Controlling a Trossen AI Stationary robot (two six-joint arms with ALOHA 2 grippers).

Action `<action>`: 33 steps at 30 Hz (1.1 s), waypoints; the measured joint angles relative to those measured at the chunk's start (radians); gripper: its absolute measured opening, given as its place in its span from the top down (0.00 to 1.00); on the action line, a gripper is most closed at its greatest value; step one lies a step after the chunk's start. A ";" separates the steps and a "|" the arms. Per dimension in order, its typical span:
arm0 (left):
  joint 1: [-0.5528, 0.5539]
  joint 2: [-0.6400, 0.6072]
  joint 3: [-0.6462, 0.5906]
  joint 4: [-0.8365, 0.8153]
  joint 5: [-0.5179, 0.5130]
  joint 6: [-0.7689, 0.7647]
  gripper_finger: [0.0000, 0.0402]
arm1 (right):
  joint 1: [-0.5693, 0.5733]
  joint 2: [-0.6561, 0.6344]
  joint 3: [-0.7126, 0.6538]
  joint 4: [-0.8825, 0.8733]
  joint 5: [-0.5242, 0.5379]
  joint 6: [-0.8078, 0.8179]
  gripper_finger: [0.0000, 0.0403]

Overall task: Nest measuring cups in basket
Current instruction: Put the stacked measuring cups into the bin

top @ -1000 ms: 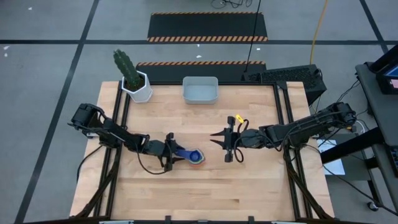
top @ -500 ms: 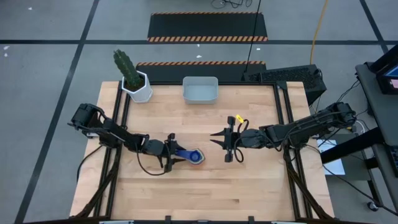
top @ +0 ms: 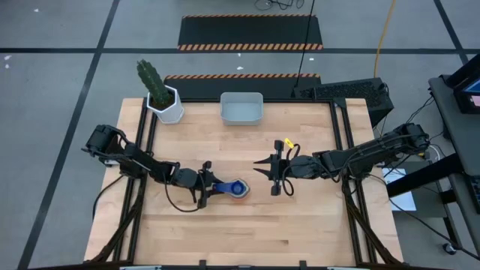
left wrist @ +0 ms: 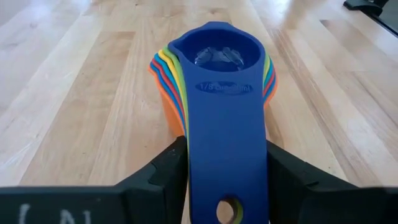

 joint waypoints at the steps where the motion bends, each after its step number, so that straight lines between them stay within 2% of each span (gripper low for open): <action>1: 0.000 0.000 0.000 0.000 0.000 0.000 0.60 | 0.000 0.000 0.000 0.000 0.000 0.000 0.80; 12: 0.000 0.000 0.000 0.001 -0.002 0.016 0.62 | 0.000 0.000 0.000 0.000 0.000 -0.003 0.80; 23: 0.000 0.000 0.001 -0.002 -0.034 0.018 0.61 | 0.000 0.000 0.000 0.000 0.000 -0.003 0.80; 33: -0.021 0.000 0.001 -0.027 -0.109 0.049 0.45 | 0.000 0.000 0.000 0.000 0.000 -0.003 0.80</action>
